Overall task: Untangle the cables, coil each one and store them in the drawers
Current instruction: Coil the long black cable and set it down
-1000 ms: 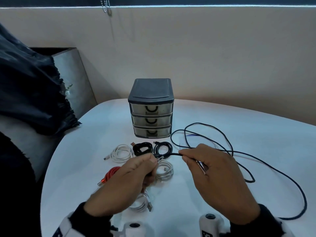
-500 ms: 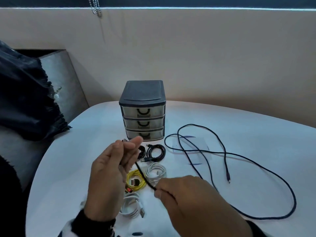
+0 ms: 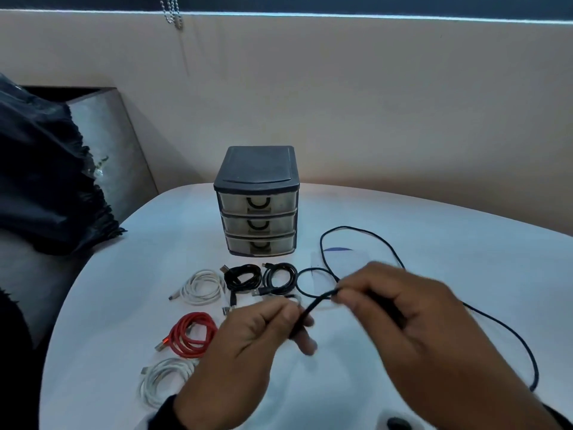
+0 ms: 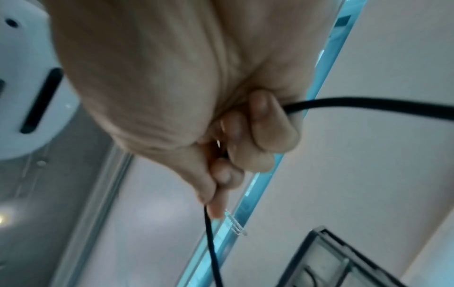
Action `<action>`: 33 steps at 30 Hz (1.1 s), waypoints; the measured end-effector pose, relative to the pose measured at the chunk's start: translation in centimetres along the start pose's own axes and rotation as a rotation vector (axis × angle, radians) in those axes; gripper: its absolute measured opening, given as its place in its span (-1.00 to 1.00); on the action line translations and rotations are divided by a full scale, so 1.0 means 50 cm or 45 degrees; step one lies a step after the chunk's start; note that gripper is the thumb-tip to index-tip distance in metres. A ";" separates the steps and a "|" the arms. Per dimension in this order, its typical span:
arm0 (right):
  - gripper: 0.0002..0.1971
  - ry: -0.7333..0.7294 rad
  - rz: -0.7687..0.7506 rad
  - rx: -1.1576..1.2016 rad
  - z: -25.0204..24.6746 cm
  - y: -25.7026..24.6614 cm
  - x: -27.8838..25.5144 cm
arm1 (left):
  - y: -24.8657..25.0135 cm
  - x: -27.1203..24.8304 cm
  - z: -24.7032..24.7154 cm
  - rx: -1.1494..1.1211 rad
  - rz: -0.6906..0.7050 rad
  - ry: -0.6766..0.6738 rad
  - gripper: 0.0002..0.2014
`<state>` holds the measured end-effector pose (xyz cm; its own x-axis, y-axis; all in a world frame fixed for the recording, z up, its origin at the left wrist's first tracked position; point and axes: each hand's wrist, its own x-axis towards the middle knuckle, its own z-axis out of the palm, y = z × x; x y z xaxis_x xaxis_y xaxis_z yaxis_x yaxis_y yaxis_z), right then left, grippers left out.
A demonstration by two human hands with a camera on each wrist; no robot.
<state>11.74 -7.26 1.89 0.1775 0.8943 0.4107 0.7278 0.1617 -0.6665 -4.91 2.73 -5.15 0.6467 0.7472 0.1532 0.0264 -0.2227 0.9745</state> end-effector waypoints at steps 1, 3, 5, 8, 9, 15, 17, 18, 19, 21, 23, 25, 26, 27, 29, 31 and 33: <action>-0.85 0.097 0.020 0.026 0.006 0.012 0.008 | 0.003 -0.003 0.005 -0.125 -0.050 -0.105 -0.66; -0.83 0.213 0.106 0.123 0.021 0.041 0.018 | 0.013 -0.009 0.009 -0.389 -0.101 -0.282 -0.70; -0.84 0.195 0.197 0.166 0.041 0.072 0.020 | 0.025 -0.010 0.004 -0.657 -0.086 -0.306 -0.70; -0.88 0.022 0.301 0.074 0.075 0.103 0.010 | 0.033 -0.006 -0.017 -1.010 -0.137 -0.059 -0.59; -0.89 -0.056 0.314 0.032 0.083 0.103 0.005 | 0.032 -0.004 -0.023 -1.096 -0.152 0.040 -0.55; -0.72 -0.607 0.199 -0.358 0.104 0.040 -0.013 | 0.017 0.018 -0.021 -1.348 -0.172 0.364 -0.63; -0.72 -0.807 0.218 -0.466 0.109 0.013 -0.014 | 0.019 0.020 -0.007 -1.364 -0.209 0.422 -0.72; -0.74 -0.875 0.229 -0.499 0.112 0.004 -0.014 | 0.021 0.020 0.000 -1.352 -0.218 0.432 -0.70; -0.75 -0.918 0.247 -0.528 0.113 -0.003 -0.014 | 0.019 0.021 0.005 -1.318 -0.212 0.435 -0.67; -0.72 -0.934 0.306 -0.553 0.110 -0.013 -0.016 | 0.017 0.022 0.013 -1.210 -0.184 0.432 -0.65; -0.73 -0.884 0.329 -0.542 0.107 -0.016 -0.021 | 0.022 0.023 0.015 -1.109 -0.139 0.448 -0.66; -0.75 -0.758 0.341 -0.481 0.095 -0.013 -0.025 | 0.040 0.026 0.010 -1.068 -0.079 0.484 -0.68; -0.76 -0.659 0.331 -0.436 0.084 -0.009 -0.027 | 0.054 0.027 0.005 -1.069 -0.054 0.497 -0.68; -0.77 -0.553 0.306 -0.393 0.069 -0.001 -0.028 | 0.069 0.028 -0.002 -1.073 -0.036 0.508 -0.69; -0.80 -0.326 0.286 -0.229 0.028 0.012 -0.030 | 0.101 0.027 -0.023 -1.072 -0.008 0.504 -0.71; -0.86 -0.102 0.348 0.025 -0.021 0.010 -0.030 | 0.136 0.021 -0.043 -1.034 -0.005 0.464 -0.70; -0.89 0.003 0.383 0.200 -0.073 -0.006 -0.038 | 0.171 0.007 -0.051 -0.901 -0.015 0.438 -0.69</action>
<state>13.57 -10.54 3.57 0.3706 0.9107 0.1825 0.5314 -0.0468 -0.8458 -6.41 2.68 3.63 0.3736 0.9248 0.0719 -0.5350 0.1516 0.8312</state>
